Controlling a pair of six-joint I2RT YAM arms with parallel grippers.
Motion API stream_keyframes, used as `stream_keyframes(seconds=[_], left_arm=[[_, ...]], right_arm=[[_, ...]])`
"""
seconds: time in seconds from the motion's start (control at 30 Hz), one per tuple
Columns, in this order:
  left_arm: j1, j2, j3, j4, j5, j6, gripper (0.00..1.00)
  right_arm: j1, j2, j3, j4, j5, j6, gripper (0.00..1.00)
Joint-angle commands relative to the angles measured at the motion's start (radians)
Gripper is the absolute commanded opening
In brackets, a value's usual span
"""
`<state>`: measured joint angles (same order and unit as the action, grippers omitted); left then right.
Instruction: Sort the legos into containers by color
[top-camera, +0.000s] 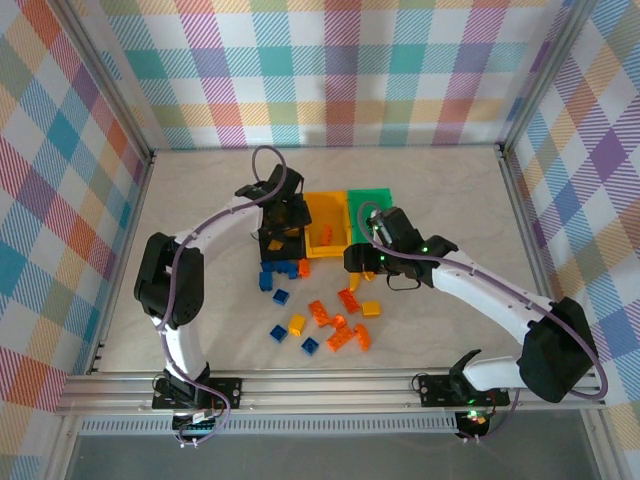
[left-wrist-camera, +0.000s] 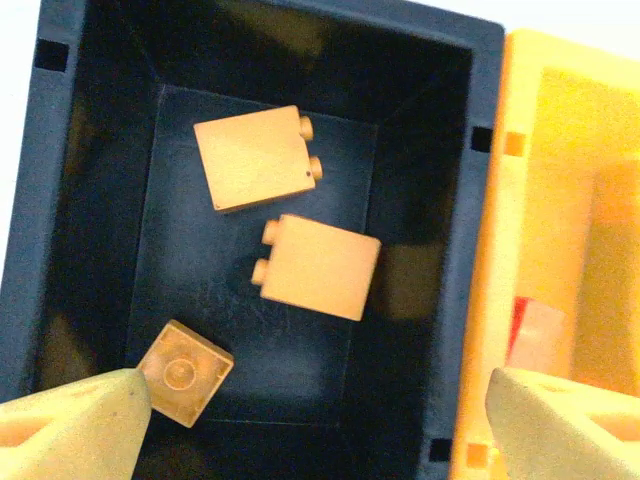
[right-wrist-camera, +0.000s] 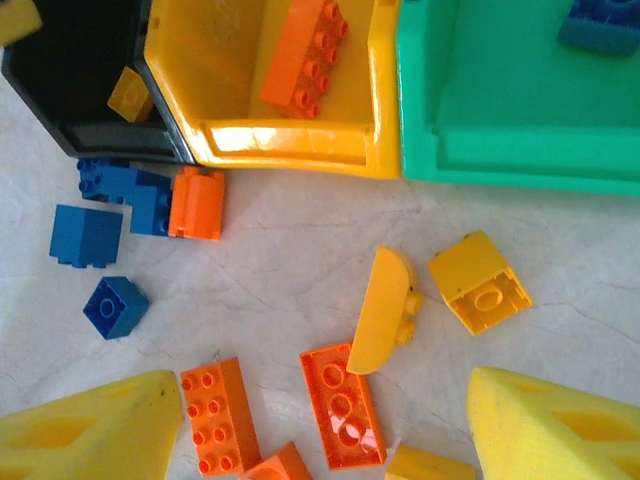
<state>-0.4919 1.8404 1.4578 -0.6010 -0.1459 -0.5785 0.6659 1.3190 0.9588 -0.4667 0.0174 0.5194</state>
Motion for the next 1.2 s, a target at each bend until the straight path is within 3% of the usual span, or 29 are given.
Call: stream_keyframes(seconds=[0.0, 0.17, 0.43, 0.57, 0.73, 0.93, 1.17], left_arm=[[-0.022, -0.126, 0.002, -0.006, 0.036, 0.011, 0.89], [-0.089, -0.286, -0.143, -0.033, 0.061, 0.027, 0.91], [-0.227, -0.575, -0.519, -0.137, 0.075, -0.001, 0.90], [-0.273, -0.643, -0.666, -0.106, 0.107, -0.050, 0.88], [-0.273, -0.620, -0.756, 0.064, 0.141, -0.106, 0.82], [-0.271, -0.426, -0.682, 0.096, 0.058, -0.025, 0.73], [-0.264, -0.309, -0.632, 0.094, -0.044, 0.028, 0.68]], right_arm=[[-0.006, -0.024, -0.018, -0.022, -0.025, -0.009, 0.75], [-0.007, -0.039, -0.035, -0.039, 0.000, -0.006, 0.75], [-0.008, -0.039, -0.042, -0.022, 0.015, 0.000, 0.75], [-0.009, -0.021, -0.044, -0.003, 0.006, 0.004, 0.75], [-0.008, -0.010, -0.036, 0.002, 0.003, 0.008, 0.75], [-0.009, -0.035, -0.038, -0.024, 0.021, -0.002, 0.75], [-0.022, -0.087, -0.066, -0.037, 0.032, -0.003, 0.75]])
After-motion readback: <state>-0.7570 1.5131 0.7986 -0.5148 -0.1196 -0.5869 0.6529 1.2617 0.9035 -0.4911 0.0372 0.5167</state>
